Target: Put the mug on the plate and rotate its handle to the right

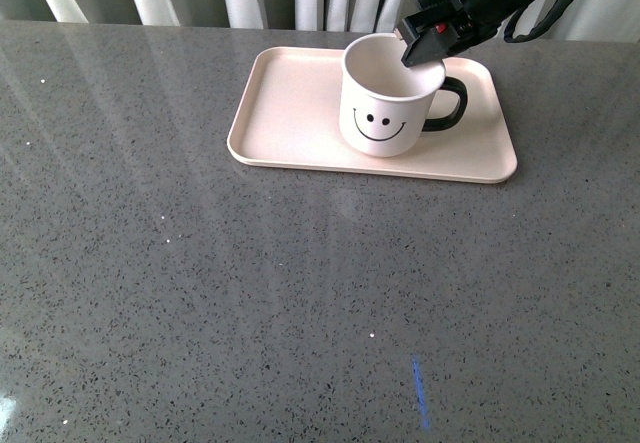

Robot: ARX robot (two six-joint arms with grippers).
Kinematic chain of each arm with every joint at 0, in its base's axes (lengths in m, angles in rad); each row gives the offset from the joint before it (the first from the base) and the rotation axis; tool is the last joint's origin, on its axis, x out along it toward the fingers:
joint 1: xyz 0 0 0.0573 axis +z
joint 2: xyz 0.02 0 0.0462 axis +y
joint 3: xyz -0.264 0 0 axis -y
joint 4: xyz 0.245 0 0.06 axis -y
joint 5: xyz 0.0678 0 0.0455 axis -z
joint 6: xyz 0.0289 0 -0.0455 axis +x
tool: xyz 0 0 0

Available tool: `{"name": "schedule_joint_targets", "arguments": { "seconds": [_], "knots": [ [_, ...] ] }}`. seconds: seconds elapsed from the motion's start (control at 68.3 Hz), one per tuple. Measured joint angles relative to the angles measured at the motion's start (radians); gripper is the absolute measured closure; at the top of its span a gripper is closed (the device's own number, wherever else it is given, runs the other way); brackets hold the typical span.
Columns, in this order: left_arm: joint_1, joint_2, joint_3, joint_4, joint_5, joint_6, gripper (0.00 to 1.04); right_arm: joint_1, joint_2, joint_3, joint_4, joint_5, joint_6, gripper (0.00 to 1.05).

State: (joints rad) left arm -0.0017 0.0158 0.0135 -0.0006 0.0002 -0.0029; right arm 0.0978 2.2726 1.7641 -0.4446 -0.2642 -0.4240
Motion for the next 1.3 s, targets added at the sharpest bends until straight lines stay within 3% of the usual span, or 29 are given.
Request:
{"name": "schedule_joint_targets", "arguments": {
  "seconds": [0.454, 1.069, 1.304],
  "knots": [
    [0.0, 0.0, 0.0, 0.0, 0.0, 0.0, 0.09, -0.002, 0.032, 0.026, -0.015, -0.002, -0.033, 1.03],
    [0.0, 0.0, 0.0, 0.0, 0.0, 0.0, 0.09, -0.011, 0.027, 0.026, 0.007, -0.007, -0.043, 0.08],
    [0.0, 0.0, 0.0, 0.0, 0.0, 0.0, 0.09, -0.028, -0.131, -0.077, 0.171, -0.072, -0.044, 0.09]
  ]
}}
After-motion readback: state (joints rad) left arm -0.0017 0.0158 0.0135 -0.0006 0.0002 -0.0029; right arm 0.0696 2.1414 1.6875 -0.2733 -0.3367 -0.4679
